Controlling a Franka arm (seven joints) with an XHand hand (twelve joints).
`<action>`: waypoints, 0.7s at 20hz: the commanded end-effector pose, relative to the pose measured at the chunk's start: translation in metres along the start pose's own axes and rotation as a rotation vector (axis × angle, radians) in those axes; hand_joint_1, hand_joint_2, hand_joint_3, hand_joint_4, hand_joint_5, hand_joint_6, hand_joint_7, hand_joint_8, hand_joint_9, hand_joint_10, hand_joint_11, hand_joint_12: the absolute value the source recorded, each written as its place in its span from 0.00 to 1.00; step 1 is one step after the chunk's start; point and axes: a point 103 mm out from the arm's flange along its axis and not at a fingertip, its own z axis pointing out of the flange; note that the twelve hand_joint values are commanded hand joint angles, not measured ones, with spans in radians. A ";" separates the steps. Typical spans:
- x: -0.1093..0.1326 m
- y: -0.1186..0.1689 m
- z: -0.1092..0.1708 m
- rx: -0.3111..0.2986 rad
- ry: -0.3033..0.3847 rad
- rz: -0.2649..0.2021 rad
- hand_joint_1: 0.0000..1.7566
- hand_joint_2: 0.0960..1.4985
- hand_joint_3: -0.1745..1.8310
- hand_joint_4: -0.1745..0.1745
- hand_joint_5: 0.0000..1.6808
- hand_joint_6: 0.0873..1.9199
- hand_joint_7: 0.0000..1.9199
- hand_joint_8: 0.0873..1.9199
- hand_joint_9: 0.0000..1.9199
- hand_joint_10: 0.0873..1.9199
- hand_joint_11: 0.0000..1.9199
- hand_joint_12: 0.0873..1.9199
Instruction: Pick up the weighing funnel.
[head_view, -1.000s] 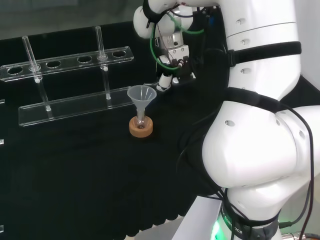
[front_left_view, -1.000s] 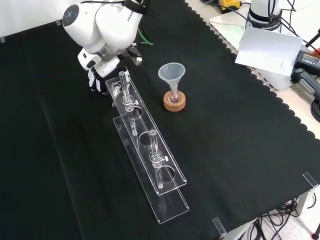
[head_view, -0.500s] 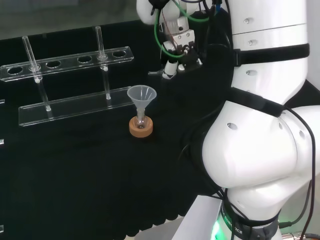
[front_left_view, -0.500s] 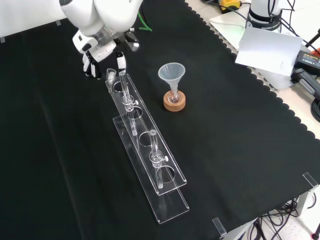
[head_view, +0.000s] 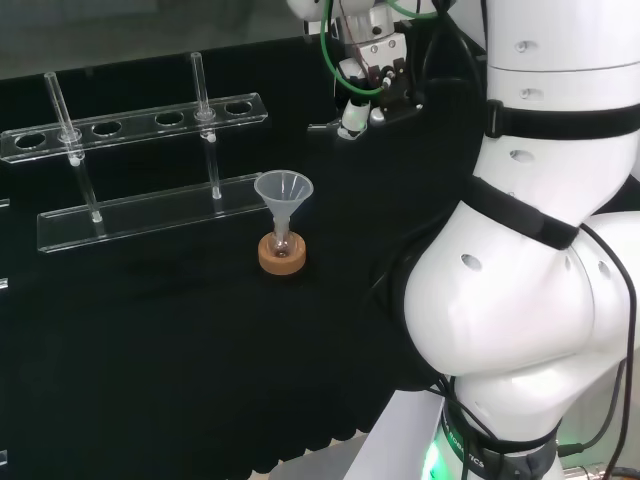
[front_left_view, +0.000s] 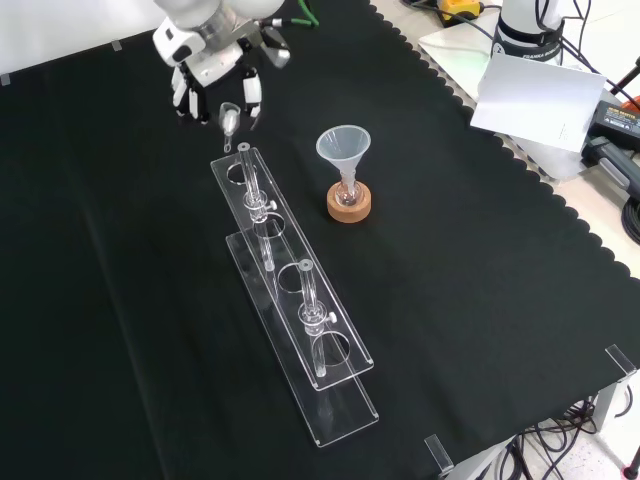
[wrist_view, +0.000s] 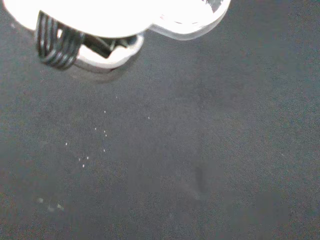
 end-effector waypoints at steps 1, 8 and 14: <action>-0.004 -0.042 -0.012 0.011 -0.022 0.029 0.64 0.33 0.51 1.00 0.75 0.39 0.30 0.34 0.46 0.20 0.38 0.56; 0.011 -0.065 -0.018 0.008 -0.040 0.027 0.64 0.33 0.51 1.00 0.75 0.39 0.29 0.34 0.46 0.20 0.38 0.56; 0.014 -0.106 -0.024 0.003 -0.042 0.030 0.64 0.34 0.51 1.00 0.74 0.39 0.28 0.34 0.46 0.20 0.38 0.55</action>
